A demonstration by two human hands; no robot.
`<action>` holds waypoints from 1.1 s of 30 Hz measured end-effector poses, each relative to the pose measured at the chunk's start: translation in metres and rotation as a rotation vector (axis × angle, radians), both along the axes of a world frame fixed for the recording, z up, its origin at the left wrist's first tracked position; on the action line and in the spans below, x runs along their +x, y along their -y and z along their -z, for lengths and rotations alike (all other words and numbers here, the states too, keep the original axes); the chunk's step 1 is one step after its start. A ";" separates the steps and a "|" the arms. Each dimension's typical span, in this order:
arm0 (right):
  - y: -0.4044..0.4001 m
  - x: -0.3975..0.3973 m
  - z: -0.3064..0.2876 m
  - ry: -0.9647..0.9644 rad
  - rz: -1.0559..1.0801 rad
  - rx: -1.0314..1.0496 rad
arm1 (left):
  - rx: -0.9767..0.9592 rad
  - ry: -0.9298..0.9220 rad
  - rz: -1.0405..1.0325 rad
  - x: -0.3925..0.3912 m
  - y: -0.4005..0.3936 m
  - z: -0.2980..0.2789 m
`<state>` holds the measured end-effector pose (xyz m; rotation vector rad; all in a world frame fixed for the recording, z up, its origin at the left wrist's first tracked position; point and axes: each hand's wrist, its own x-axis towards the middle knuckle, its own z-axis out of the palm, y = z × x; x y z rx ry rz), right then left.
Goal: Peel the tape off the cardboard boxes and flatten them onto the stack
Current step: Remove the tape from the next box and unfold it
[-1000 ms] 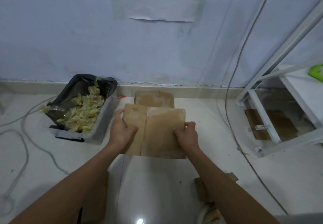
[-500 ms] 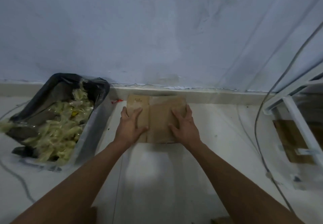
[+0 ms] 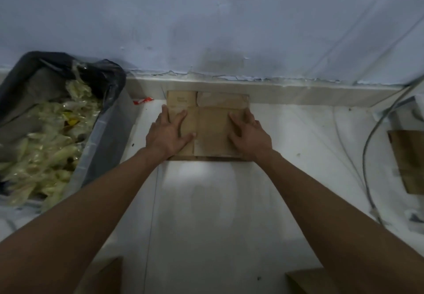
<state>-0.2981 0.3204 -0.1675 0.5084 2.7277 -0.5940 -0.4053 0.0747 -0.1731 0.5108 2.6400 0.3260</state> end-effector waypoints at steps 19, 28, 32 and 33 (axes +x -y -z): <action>-0.004 0.121 -0.120 0.507 -0.200 -0.018 | -0.082 -0.093 0.244 0.119 0.023 -0.097; -0.029 0.230 -0.175 0.845 -0.314 0.059 | -0.044 -0.018 0.421 0.229 -0.028 -0.129; -0.030 0.272 -0.167 0.851 -0.330 0.144 | -0.062 -0.019 0.501 0.282 -0.062 -0.143; -0.030 0.282 -0.161 0.830 -0.317 0.165 | -0.066 -0.011 0.516 0.293 -0.068 -0.145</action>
